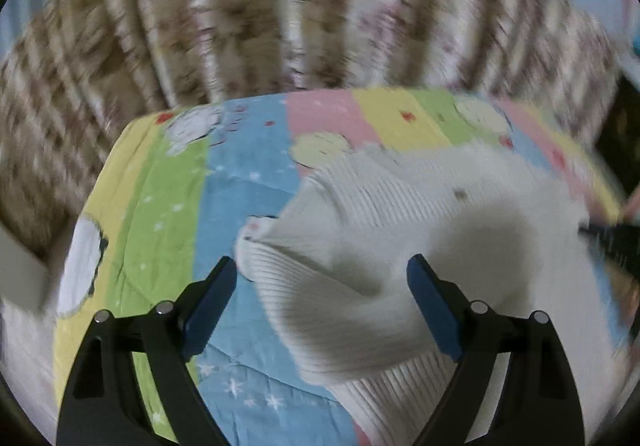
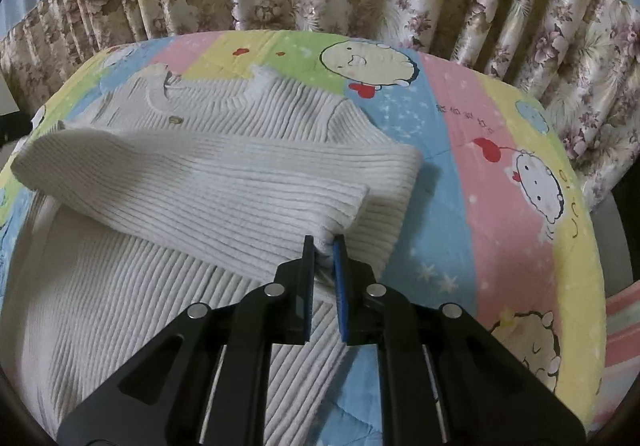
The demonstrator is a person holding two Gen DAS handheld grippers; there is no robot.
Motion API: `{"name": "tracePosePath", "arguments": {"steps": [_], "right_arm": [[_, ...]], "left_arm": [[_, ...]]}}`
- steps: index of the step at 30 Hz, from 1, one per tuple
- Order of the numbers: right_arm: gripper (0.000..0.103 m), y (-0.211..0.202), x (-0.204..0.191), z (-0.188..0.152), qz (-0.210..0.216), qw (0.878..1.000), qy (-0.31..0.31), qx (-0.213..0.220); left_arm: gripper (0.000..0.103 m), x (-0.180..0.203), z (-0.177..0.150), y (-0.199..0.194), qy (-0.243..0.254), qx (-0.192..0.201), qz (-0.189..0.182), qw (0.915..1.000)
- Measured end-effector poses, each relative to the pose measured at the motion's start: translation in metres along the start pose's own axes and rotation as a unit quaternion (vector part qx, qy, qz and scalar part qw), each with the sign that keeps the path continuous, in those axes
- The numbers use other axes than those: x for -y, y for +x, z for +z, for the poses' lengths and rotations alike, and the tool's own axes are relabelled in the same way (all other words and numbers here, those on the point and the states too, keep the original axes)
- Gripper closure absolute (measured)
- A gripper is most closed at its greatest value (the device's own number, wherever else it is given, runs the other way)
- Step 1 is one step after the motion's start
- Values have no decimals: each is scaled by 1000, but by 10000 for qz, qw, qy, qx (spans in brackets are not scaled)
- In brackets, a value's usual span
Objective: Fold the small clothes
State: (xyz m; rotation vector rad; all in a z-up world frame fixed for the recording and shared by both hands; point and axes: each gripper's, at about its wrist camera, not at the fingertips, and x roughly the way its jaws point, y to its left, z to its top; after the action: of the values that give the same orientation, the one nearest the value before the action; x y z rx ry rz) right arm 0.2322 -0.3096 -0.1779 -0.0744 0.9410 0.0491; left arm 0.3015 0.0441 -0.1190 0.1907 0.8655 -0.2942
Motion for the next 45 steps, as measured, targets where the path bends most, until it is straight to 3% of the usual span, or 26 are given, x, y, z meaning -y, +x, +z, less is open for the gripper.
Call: {"name": "tracePosePath", "arguments": {"steps": [3,8,10,13,15,19,26,30,35,39,41,43,45], "right_arm": [[92,2,3,4,64,9999,82,-18],[90,4,6,4,119,9998,160,-49],[90,4,6,4,118,9998,150,-48],[88,5,6,4,134,9997,173,-57],[87,6,6,4,138,9997,185,-72],[86,9,7,4,138,9997,208,-80],[86,10,8,5,142,9996,231,-88],[86,10,8,5,145,9996,224,-77],[90,9,8,6,107,9998,135,-55],[94,-5,6,10,122,9997,83,217],[94,-14,6,15,164,9990,96,415],[94,-19,8,24,260,9977,183,594],[94,-19,9,34,236,9970,219,706]], "left_arm": [[30,16,-4,17,433,-365,63,9984],[30,14,-9,52,433,-1214,-193,9915],[30,7,-7,48,222,-1170,-454,9918],[30,-14,1,35,-418,-1009,-1170,9871],[30,-28,8,31,-708,-936,-1318,9843],[30,-35,21,44,-594,-1173,-755,9884],[32,-4,11,79,560,-1817,-218,9815],[53,5,7,78,917,-1867,-377,9774],[86,-6,13,69,691,-1712,-509,9815],[91,-16,18,56,320,-1259,-503,9903],[91,-29,20,47,-143,-930,-626,9936],[91,-49,23,42,-785,-580,-844,9916],[91,-65,26,45,-1272,-479,-991,9857]]}}
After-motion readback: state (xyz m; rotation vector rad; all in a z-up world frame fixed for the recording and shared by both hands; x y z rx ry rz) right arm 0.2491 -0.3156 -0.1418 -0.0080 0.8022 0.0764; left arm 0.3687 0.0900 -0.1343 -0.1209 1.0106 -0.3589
